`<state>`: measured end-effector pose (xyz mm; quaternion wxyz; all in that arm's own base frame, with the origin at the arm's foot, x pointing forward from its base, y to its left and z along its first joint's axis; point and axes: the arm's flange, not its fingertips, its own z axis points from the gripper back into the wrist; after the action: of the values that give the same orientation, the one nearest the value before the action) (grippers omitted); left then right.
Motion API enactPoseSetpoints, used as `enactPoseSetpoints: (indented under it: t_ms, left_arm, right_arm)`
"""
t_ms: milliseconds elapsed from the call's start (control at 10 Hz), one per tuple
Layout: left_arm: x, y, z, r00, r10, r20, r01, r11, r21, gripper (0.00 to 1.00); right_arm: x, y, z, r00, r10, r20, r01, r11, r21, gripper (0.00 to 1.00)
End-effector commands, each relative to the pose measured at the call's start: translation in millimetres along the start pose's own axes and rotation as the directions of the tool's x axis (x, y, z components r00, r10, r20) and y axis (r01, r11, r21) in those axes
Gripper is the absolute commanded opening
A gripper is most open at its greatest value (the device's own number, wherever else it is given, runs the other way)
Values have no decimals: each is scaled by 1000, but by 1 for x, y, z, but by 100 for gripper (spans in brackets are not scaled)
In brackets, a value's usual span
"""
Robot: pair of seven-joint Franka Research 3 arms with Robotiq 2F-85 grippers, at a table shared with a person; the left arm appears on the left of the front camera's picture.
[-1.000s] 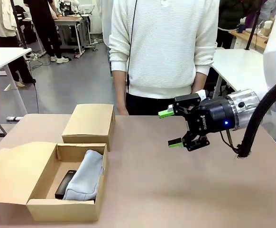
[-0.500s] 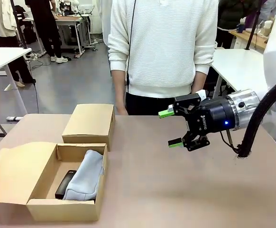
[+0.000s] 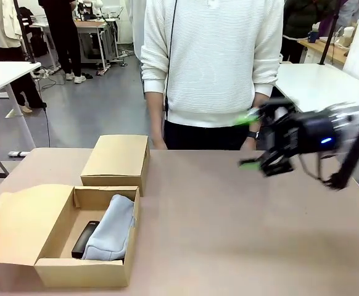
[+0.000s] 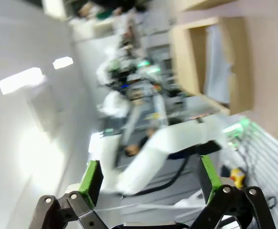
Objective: Place items inside the box.
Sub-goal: Pick up a Pencil pouch or Stapler and place it inside the Mailer Box closest to the robot, then close the lid of the Mailer Box closest to the robot.
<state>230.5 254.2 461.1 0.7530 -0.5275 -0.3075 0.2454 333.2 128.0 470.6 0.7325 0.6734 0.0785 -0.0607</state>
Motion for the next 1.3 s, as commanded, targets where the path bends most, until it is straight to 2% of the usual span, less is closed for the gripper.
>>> enactPoseSetpoints:
  t_ms: [0, 100, 200, 400, 500, 600, 1200]
  left_arm:
    - [-3, 1, -2, 1000, -14, 7, 15, 1000, -25, 100]
    - [-3, 1, -2, 1000, -14, 7, 15, 1000, -25, 100]
    - [-3, 1, -2, 1000, -14, 7, 15, 1000, -25, 100]
    - [-3, 1, -2, 1000, -14, 7, 15, 1000, -25, 100]
    - [-3, 1, -2, 1000, -14, 7, 15, 1000, -25, 100]
    - [-3, 1, -2, 1000, -14, 7, 15, 1000, -25, 100]
    - [-3, 1, -2, 1000, -14, 7, 15, 1000, -25, 100]
  right_arm:
    - [1, -15, 69, 998, -60, -22, 63, 985, 163, 100]
    - [-6, -26, 85, 994, -69, -85, 80, 988, 135, 100]
    - [-14, -41, 105, 978, -48, -201, 69, 993, 99, 100]
    - [-23, -69, 131, 996, -46, -77, 45, 999, -25, 100]
    - [-22, -72, 120, 1000, -25, 3, 25, 992, -124, 100]
    - [-21, -56, 125, 985, -98, -140, 108, 992, 61, 100]
    - [-21, -56, 125, 985, -98, -140, 108, 992, 61, 100]
